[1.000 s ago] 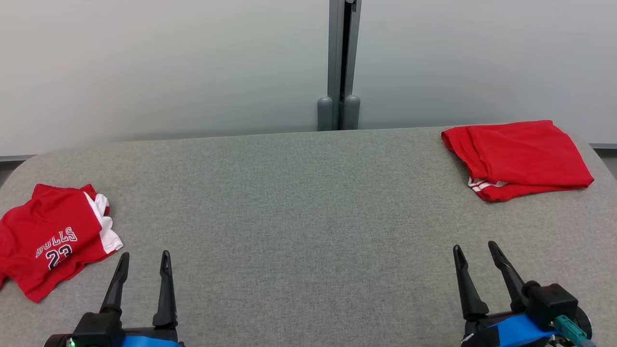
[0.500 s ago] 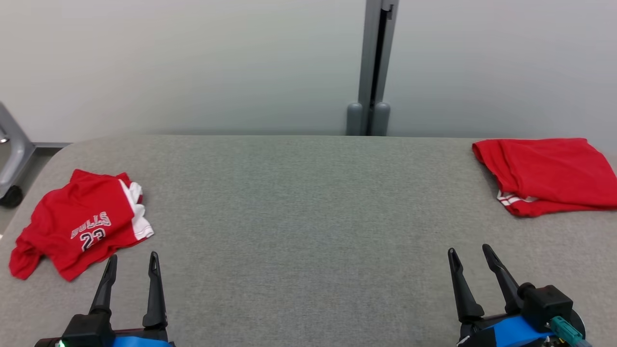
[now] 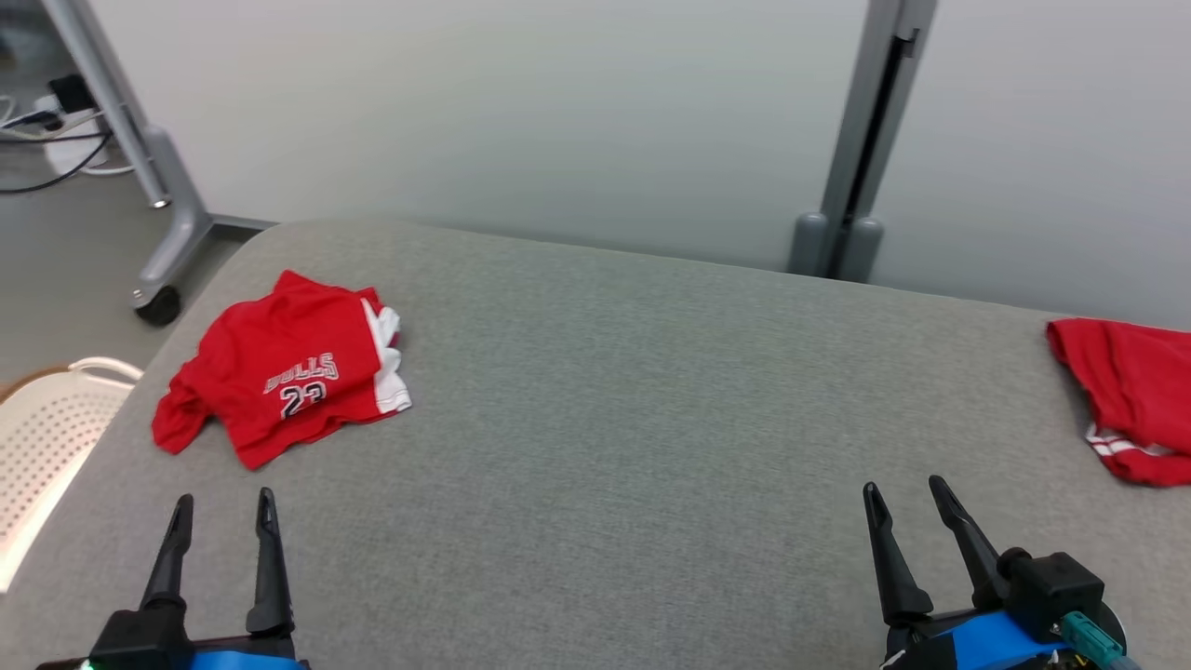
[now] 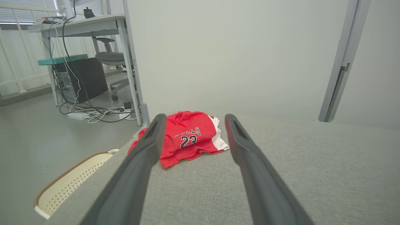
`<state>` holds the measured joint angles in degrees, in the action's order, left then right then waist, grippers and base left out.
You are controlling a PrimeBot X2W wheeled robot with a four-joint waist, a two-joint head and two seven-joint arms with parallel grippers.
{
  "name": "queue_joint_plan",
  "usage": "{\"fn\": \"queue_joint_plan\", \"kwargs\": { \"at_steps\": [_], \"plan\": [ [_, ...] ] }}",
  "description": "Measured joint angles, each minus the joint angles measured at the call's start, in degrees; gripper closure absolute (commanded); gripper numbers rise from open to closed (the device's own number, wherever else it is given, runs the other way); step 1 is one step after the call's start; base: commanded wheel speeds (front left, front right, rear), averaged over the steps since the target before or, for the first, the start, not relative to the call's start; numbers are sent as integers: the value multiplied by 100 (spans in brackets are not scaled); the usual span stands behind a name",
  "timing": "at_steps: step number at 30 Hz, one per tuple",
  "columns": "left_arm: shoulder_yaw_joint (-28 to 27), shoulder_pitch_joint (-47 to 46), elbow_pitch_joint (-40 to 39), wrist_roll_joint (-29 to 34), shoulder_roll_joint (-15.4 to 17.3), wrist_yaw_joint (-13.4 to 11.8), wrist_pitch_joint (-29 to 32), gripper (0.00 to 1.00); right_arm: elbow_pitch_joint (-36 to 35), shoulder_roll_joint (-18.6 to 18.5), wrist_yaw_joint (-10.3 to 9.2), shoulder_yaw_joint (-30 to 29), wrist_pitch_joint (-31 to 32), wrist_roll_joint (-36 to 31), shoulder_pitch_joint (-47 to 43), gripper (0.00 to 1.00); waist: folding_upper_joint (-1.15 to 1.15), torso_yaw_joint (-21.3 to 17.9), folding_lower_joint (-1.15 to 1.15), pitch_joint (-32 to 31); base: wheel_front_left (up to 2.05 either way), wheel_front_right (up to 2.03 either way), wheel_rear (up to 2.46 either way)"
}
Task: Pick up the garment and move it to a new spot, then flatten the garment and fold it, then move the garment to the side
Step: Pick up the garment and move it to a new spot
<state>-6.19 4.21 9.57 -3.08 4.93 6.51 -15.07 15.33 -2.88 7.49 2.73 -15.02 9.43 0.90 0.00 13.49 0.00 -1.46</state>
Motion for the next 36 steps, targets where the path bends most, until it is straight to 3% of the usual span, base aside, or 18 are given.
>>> {"fn": "queue_joint_plan", "kwargs": {
  "at_steps": [10, 18, 30, 36],
  "plan": [
    [-119, -27, 66, -45, 81, -18, 1, 0, 55, 1, 0, 4, 0, 18, 9, 0, 0, 600, 0, 41, 0, 0, 0],
    [-225, -16, 67, -88, 104, -49, 1, 0, 79, 2, 0, 24, 0, 13, 10, 0, 0, 854, 0, 98, 0, 0, 0],
    [-298, -15, 93, -85, 191, -67, 1, 0, 100, 2, 0, 63, 0, -65, 82, 0, 0, 717, 0, 186, 0, 0, 0],
    [-338, -642, 285, -174, 407, -38, 1, 0, -9, 2, 0, -10, 1, -303, 202, 0, 0, 480, 0, 450, 0, 0, 0]
  ]
}}
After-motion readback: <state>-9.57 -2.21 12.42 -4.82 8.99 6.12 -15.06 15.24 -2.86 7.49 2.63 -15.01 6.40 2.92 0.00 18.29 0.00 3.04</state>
